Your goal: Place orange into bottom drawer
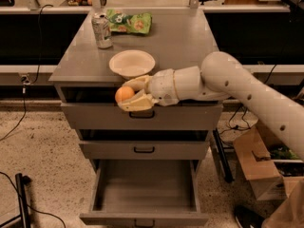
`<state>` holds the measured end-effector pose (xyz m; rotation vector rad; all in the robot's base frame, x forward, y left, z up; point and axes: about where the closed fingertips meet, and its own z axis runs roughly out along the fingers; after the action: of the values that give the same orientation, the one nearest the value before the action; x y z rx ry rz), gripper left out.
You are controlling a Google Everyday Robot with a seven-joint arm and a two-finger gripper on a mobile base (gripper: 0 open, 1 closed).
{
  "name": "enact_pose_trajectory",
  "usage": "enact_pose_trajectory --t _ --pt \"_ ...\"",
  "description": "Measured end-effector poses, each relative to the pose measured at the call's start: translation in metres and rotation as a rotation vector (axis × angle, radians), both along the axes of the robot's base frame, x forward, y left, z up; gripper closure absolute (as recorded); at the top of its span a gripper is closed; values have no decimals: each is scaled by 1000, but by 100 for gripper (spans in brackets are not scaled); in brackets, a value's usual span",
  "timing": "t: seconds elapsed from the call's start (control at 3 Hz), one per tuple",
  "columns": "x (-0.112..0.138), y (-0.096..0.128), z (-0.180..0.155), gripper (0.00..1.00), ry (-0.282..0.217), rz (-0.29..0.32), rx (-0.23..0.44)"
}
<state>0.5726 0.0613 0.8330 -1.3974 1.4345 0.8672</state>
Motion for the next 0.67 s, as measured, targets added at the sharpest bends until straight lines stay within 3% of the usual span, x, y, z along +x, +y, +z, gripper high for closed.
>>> enact_pose_trajectory --t 0.33,0.67 --pt "-9 33 -55 100 -17 -8 48" --pt "-38 76 -102 100 -85 46 77"
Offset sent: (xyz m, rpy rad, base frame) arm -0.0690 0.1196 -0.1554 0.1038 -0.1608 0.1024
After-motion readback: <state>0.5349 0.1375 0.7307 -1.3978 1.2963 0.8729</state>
